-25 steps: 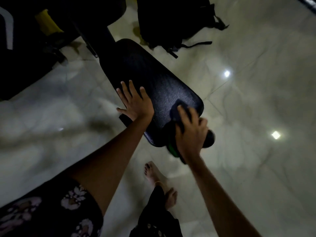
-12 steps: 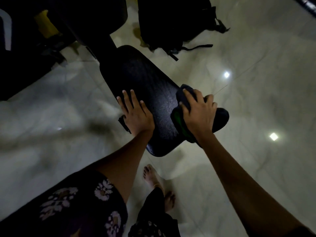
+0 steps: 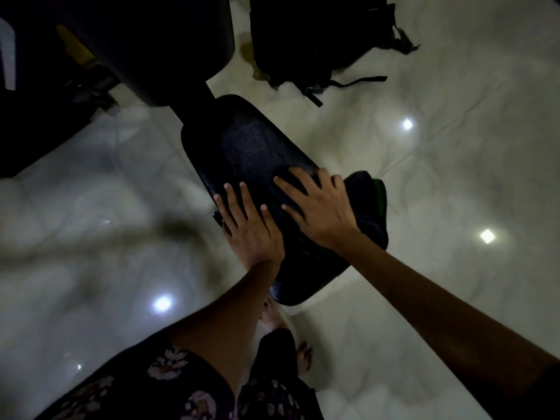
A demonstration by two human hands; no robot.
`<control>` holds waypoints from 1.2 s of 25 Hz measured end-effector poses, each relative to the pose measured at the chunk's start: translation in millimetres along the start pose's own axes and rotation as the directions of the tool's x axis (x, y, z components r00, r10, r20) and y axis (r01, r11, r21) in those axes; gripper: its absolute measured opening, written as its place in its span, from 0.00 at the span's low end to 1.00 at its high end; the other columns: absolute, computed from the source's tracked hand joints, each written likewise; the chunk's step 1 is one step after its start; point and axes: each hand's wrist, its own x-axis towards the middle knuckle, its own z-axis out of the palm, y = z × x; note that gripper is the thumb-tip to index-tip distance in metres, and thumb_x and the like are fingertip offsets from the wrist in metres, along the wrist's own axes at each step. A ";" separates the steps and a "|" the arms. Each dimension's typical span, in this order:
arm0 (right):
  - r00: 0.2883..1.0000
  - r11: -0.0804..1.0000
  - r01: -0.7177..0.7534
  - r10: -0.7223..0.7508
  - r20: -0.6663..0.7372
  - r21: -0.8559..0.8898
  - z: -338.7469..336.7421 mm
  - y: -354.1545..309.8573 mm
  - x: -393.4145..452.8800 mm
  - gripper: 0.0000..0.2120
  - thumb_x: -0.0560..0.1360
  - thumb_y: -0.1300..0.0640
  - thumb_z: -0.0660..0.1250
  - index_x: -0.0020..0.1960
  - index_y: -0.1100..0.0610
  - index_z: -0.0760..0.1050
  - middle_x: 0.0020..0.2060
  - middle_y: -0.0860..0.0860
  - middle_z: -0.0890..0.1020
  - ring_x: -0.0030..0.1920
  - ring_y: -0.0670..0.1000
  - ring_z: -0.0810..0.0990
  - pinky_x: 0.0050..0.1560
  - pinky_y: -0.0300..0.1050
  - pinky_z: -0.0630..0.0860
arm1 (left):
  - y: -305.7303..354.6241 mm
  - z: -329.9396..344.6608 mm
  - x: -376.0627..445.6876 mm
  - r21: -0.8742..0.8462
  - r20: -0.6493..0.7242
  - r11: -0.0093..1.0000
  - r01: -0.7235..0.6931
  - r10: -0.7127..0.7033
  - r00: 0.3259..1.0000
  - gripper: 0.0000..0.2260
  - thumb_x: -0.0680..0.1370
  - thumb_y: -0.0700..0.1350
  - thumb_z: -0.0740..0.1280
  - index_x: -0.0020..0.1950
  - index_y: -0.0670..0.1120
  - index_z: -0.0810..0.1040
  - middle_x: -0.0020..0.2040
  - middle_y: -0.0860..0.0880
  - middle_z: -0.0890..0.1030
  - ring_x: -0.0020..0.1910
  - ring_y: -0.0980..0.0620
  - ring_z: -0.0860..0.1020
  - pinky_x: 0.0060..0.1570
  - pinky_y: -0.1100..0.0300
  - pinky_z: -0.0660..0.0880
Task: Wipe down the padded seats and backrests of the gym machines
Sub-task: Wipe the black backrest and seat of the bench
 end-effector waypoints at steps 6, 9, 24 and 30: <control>0.957 0.927 -0.282 0.255 0.136 0.247 -0.1 31.5 46.7 0.24 0.78 0.42 0.56 0.72 0.47 0.65 0.65 0.53 0.73 0.53 0.61 0.71 0.50 0.51 0.67 | 3.1 -2.4 -1.3 0.000 -0.003 1.000 -0.013 0.013 1.000 0.25 0.80 0.52 0.51 0.75 0.43 0.63 0.75 0.41 0.62 0.75 0.39 0.57 0.65 0.44 0.64; 0.952 0.813 -0.305 0.268 0.147 0.497 -4.8 54.8 -13.2 0.25 0.77 0.39 0.54 0.71 0.46 0.68 0.61 0.52 0.76 0.51 0.58 0.72 0.53 0.51 0.70 | 2.2 -2.8 -0.9 0.001 -0.017 0.999 -0.033 0.034 0.999 0.26 0.80 0.53 0.52 0.74 0.42 0.63 0.75 0.40 0.62 0.74 0.38 0.57 0.66 0.46 0.63; 0.922 0.203 -0.386 0.114 0.370 0.900 7.4 87.5 -34.6 0.17 0.76 0.55 0.67 0.64 0.48 0.72 0.57 0.50 0.78 0.58 0.45 0.76 0.60 0.35 0.68 | 14.8 -12.1 5.5 0.139 0.017 0.983 0.118 -0.122 0.992 0.30 0.76 0.58 0.55 0.74 0.43 0.62 0.77 0.44 0.58 0.76 0.45 0.52 0.70 0.41 0.57; 0.877 0.009 -0.481 0.001 0.481 0.877 17.8 110.3 -32.3 0.14 0.76 0.63 0.66 0.60 0.53 0.74 0.55 0.48 0.79 0.54 0.36 0.77 0.56 0.32 0.70 | 78.8 20.4 27.1 0.129 -0.142 0.857 0.499 -0.482 0.865 0.34 0.78 0.61 0.53 0.77 0.40 0.52 0.78 0.43 0.52 0.77 0.44 0.47 0.72 0.41 0.43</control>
